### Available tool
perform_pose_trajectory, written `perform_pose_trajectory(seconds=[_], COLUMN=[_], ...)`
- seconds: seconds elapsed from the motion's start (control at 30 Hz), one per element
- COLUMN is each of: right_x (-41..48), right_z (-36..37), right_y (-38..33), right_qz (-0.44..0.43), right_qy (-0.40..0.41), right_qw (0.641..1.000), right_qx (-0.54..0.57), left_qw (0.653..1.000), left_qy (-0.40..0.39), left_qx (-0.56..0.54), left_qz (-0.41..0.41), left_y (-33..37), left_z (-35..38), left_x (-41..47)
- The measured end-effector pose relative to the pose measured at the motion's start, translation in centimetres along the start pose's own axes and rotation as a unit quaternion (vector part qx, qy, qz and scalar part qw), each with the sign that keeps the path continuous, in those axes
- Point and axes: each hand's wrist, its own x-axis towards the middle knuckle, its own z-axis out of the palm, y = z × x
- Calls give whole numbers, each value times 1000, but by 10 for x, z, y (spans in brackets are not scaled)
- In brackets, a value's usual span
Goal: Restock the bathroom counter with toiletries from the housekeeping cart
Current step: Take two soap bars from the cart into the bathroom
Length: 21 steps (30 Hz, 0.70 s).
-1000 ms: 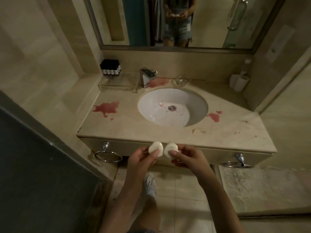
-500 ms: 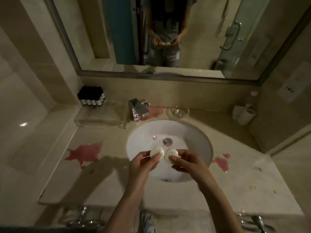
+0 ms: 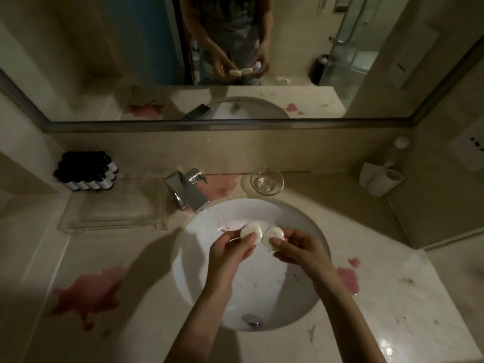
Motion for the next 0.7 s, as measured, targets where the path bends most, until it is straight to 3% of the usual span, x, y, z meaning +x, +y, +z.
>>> perform_pose_trajectory(seconds=[0.3,0.53,0.7], right_x=[64,152,212], right_z=[-30,-42,-56], right_y=[-31,-23,-12], right_qz=[-6,27,32], right_qy=[-5,-28,40], right_qw=[1000,999,998], right_qx=[11,3,-46], left_qw=[1000,997,962], left_qy=[6,58,150], left_qx=[9,40,220], left_qz=[2,-22,53], left_y=[21,9,2], left_z=[48,71,80], left_x=[54,138,203])
